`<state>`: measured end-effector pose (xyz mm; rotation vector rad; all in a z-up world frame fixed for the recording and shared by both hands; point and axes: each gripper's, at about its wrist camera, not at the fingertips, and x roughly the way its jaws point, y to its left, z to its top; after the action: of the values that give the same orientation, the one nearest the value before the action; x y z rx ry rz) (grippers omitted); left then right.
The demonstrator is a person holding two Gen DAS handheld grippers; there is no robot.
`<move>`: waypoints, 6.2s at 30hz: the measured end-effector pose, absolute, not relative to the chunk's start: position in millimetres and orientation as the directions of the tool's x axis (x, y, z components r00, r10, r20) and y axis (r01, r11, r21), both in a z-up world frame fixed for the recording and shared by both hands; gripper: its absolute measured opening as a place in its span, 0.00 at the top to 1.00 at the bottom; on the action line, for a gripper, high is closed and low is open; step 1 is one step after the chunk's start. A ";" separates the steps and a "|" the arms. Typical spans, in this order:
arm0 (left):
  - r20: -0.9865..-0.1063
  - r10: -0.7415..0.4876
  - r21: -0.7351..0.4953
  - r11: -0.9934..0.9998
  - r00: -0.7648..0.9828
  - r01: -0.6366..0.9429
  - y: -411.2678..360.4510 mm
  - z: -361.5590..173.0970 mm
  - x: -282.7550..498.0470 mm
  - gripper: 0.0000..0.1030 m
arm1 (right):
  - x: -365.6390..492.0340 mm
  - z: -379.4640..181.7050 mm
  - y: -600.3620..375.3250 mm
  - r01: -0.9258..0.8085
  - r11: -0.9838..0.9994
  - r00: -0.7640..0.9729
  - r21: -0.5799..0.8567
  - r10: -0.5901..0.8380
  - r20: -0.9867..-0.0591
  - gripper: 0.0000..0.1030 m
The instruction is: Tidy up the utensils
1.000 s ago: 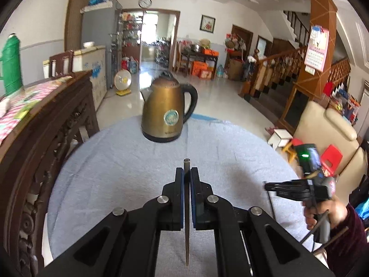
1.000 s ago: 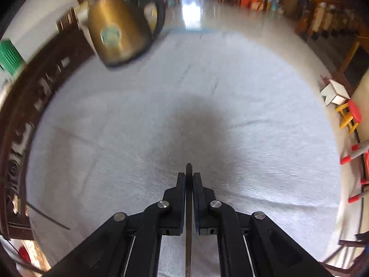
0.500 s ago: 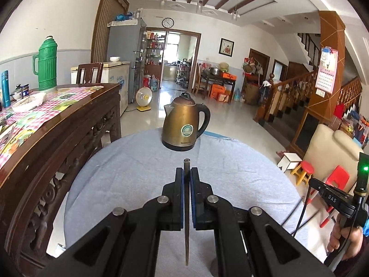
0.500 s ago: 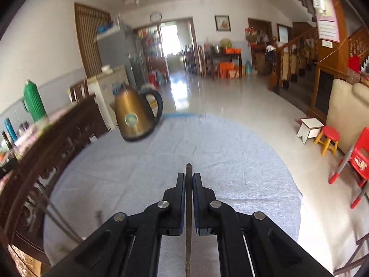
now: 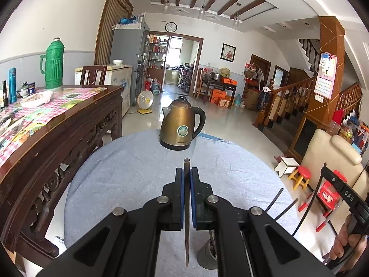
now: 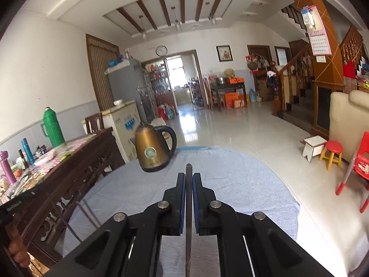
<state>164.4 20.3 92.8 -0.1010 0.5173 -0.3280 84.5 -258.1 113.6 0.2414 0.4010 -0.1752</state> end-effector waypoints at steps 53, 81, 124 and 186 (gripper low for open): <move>-0.293 -0.450 -0.240 0.889 0.844 0.391 -12.5 107.2 120.5 0.95 | 54.6 108.0 -197.4 0.061 0.939 0.995 0.339 -0.030 -0.094 0.93; -0.409 -0.445 -0.231 0.895 0.797 0.381 -12.6 84.4 127.5 0.95 | 84.3 77.1 -184.9 0.095 0.967 0.968 0.236 -0.034 -0.250 0.93; -0.661 -0.283 -0.062 0.943 0.695 0.326 -19.6 -30.9 164.9 0.26 | 119.8 -47.8 -307.5 0.153 0.929 0.844 0.338 0.055 -0.533 0.44; -0.562 0.033 0.139 0.989 0.827 0.056 3.9 87.6 -38.5 0.11 | -83.6 84.5 -177.4 0.137 0.951 0.853 0.276 0.028 -0.521 0.38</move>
<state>-38.5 3.9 87.6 0.1523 0.5982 -0.0124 -83.6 -177.4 84.5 0.3117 0.5486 -0.0585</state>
